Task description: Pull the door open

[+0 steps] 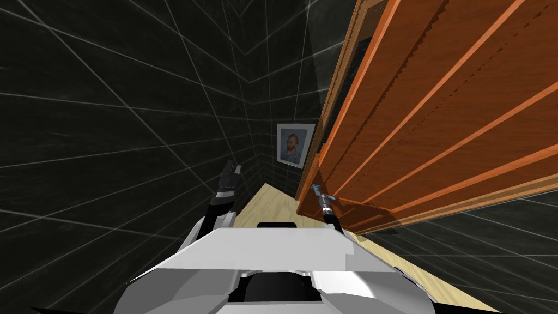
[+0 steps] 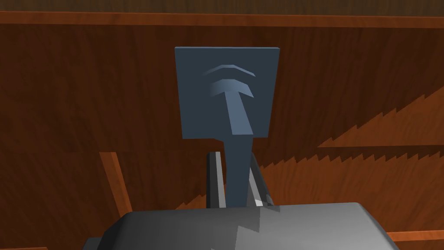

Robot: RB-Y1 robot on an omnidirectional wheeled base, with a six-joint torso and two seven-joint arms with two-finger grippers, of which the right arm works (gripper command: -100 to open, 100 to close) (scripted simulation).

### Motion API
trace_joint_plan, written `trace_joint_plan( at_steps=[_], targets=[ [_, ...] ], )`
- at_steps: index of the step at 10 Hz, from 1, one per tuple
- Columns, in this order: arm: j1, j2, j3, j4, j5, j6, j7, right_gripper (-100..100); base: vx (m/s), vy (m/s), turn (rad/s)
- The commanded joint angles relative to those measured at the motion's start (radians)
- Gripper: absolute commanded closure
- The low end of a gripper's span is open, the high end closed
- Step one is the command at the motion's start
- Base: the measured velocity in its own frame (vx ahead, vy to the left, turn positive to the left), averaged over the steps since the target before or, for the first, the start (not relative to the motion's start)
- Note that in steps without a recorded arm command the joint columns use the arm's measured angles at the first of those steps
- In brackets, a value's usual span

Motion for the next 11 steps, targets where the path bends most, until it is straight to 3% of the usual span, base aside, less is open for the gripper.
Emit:
trace_joint_plan(
  at_steps=[1,7,8,11],
  targets=[
    [0.012,-0.008,0.017,-0.01,0.008,-0.011,-0.018,100,-0.209,-0.021,0.115],
    [0.059,-0.055,0.083,-0.035,0.04,-0.058,-0.087,100,-0.232,-0.042,0.103],
    [0.047,-0.052,0.074,-0.02,0.036,-0.055,-0.081,100,-0.109,-0.027,0.026],
    [0.084,-0.084,0.119,-0.021,0.047,-0.108,-0.122,100,-0.204,-0.058,0.138]
  ],
)
